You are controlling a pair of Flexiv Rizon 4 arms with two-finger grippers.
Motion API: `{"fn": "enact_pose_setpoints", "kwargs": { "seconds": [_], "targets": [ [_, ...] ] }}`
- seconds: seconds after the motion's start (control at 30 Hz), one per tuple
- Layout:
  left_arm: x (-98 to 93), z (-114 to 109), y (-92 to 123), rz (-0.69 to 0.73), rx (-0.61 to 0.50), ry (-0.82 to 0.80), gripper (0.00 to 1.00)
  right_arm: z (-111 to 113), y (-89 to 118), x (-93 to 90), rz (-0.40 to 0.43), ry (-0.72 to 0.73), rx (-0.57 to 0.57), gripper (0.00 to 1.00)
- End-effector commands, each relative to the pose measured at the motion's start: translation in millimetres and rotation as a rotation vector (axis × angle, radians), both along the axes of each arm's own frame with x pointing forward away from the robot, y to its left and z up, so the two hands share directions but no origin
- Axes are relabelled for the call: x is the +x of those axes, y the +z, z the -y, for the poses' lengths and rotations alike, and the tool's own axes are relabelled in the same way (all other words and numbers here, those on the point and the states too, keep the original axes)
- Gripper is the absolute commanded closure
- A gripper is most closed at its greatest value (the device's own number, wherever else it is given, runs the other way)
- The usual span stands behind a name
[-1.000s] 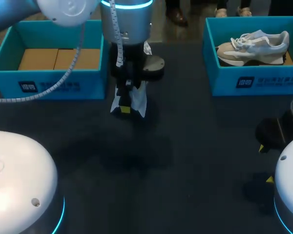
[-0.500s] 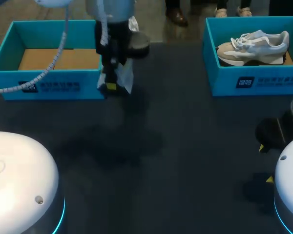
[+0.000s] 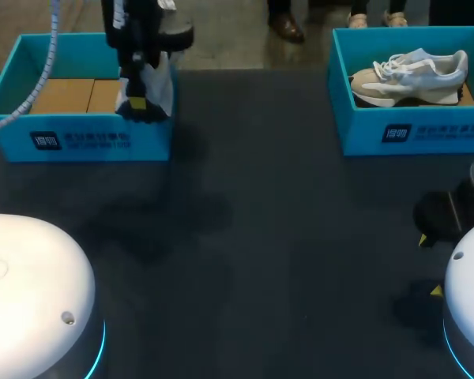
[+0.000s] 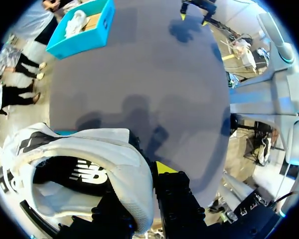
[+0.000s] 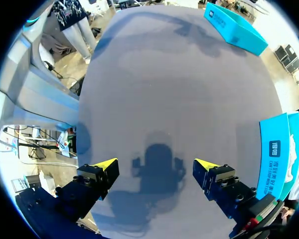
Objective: Take the shoe out of the shoebox, open the shoe tongue, remove and reinsert the insole, then place the shoe into the shoebox
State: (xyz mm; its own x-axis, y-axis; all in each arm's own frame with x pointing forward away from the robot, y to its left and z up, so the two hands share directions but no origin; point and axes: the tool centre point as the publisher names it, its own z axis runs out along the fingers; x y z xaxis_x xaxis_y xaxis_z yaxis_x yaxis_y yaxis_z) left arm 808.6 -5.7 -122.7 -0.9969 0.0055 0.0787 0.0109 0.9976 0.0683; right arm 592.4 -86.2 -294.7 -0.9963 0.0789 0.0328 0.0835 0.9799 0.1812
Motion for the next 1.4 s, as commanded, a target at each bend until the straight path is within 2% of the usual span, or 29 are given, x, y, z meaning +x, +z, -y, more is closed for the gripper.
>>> {"fn": "enact_pose_setpoints", "kwargs": {
  "seconds": [0.03, 0.27, 0.4, 0.73, 0.9, 1.17, 1.4],
  "targets": [
    [8.1, -17.4, -2.0, -0.006, -0.007, 0.025, 1.0, 0.2, -0.4, -2.6, 0.005, -0.001, -0.002, 0.0],
    [18.6, -37.4, -3.8, -0.018, -0.013, 0.065, 1.0, 0.2, -0.4, -2.6, 0.005, -0.001, -0.002, 0.0],
    [19.7, -48.9, -12.0, -0.006, -0.006, 0.077, 1.0, 0.2, -0.4, -2.6, 0.005, -0.001, -0.002, 0.0],
    [37.5, -81.9, -14.4, 0.004, -0.02, 0.076, 1.0, 0.2, -0.4, -2.6, 0.005, -0.001, -0.002, 0.0],
    [53.2, -103.9, -10.3, 0.011, -0.061, 0.024, 1.0, 0.2, -0.4, -2.6, 0.005, -0.001, -0.002, 0.0],
    [76.9, -129.2, -5.9, -0.025, -0.057, -0.017, 1.0, 0.2, -0.4, -2.6, 0.005, -0.001, -0.002, 0.0],
    [108.4, -156.2, 2.0, -0.051, -0.072, -0.046, 1.0, 0.2, -0.4, -2.6, 0.005, -0.001, -0.002, 0.0]
  ]
}}
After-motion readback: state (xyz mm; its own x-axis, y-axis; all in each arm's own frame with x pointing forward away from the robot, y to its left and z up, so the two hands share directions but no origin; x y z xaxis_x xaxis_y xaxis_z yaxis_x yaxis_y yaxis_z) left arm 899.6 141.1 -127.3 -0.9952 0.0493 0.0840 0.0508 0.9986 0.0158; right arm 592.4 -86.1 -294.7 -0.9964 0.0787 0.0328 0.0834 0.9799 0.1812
